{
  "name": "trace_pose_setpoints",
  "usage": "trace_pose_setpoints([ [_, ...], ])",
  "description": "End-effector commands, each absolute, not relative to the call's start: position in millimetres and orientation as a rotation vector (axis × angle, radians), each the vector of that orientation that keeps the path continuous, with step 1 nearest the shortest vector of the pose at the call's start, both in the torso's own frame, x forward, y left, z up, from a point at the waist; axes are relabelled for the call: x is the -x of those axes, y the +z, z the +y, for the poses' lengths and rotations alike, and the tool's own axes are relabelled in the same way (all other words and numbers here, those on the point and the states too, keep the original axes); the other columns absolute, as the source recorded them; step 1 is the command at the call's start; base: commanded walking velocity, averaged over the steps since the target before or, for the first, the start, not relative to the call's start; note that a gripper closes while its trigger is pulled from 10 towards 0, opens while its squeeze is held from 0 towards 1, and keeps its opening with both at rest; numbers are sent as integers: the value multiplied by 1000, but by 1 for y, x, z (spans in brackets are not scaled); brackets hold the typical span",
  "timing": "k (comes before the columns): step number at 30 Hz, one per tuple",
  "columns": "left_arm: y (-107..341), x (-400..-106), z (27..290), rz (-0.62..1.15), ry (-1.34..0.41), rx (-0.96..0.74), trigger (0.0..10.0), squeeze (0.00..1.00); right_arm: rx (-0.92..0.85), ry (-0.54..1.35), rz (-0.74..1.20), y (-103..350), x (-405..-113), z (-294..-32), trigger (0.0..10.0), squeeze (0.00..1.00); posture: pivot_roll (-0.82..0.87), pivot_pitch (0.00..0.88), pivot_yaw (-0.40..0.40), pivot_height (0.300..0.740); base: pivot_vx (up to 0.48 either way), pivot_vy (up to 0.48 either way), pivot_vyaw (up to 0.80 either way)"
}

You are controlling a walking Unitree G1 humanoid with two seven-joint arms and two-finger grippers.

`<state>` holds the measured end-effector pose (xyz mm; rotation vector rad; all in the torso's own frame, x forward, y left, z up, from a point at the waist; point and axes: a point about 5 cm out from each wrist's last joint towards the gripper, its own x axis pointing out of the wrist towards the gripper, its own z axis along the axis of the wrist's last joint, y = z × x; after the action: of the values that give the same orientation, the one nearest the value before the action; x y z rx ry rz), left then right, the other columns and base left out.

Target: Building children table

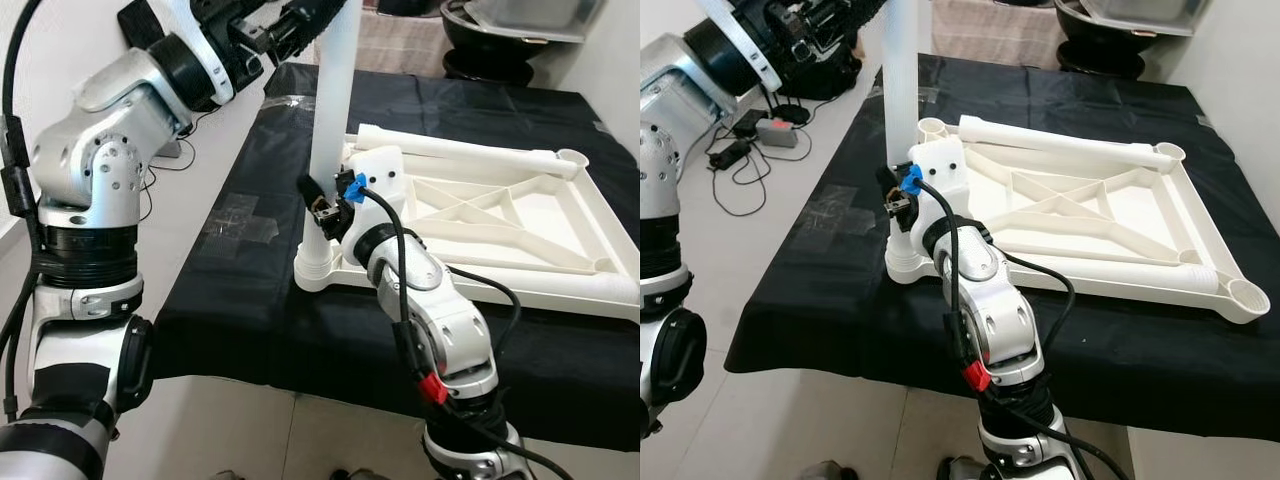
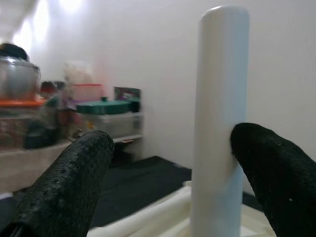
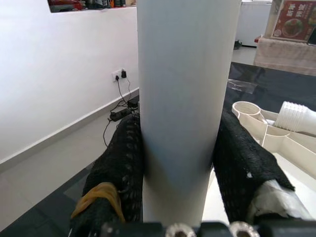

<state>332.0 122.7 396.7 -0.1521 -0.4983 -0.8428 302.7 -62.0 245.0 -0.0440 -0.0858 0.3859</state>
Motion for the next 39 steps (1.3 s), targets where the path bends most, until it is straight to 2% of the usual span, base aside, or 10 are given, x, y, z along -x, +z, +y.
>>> trace_pose_setpoints([
  [1,391,-340,110,-394,-911,198,10000,0,43,352,-37,238,-304,-66,10000,0,-17,113,-38,740,0,0,0],
  [3,387,-343,104,-351,-945,181,10000,0,38,352,-42,240,-304,-66,10000,0,-20,114,-35,740,0,0,0],
  [5,376,-345,93,-266,-985,136,4275,0,29,352,-49,243,-303,-65,10000,0,-20,116,-33,740,0,0,0],
  [7,373,-346,91,-247,-989,121,4275,0,27,353,-50,243,-303,-65,10000,0,-20,116,-33,740,0,0,0],
  [8,369,-346,89,-217,-1003,107,0,0,25,354,-52,244,-303,-65,10000,0,-21,117,-31,740,0,0,0],
  [14,357,-348,85,-115,-1027,58,0,0,19,355,-62,247,-301,-64,10000,0,-24,117,-28,740,0,0,0],
  [27,365,-344,84,-122,-1052,-74,0,0,15,357,-69,250,-301,-63,10000,0,-19,112,-28,740,0,0,0],
  [28,362,-340,81,-118,-1079,-91,0,0,-3,474,-124,257,-301,-60,10000,1000,-20,108,-24,740,0,0,0],
  [36,357,-335,75,-113,-1110,-111,0,0,31,661,-231,271,-308,-74,10000,1000,-19,109,-24,740,0,0,0],
  [39,357,-333,74,-116,-1118,-114,0,0,125,784,-274,277,-313,-85,10000,1000,-17,112,-26,740,0,0,0],
])
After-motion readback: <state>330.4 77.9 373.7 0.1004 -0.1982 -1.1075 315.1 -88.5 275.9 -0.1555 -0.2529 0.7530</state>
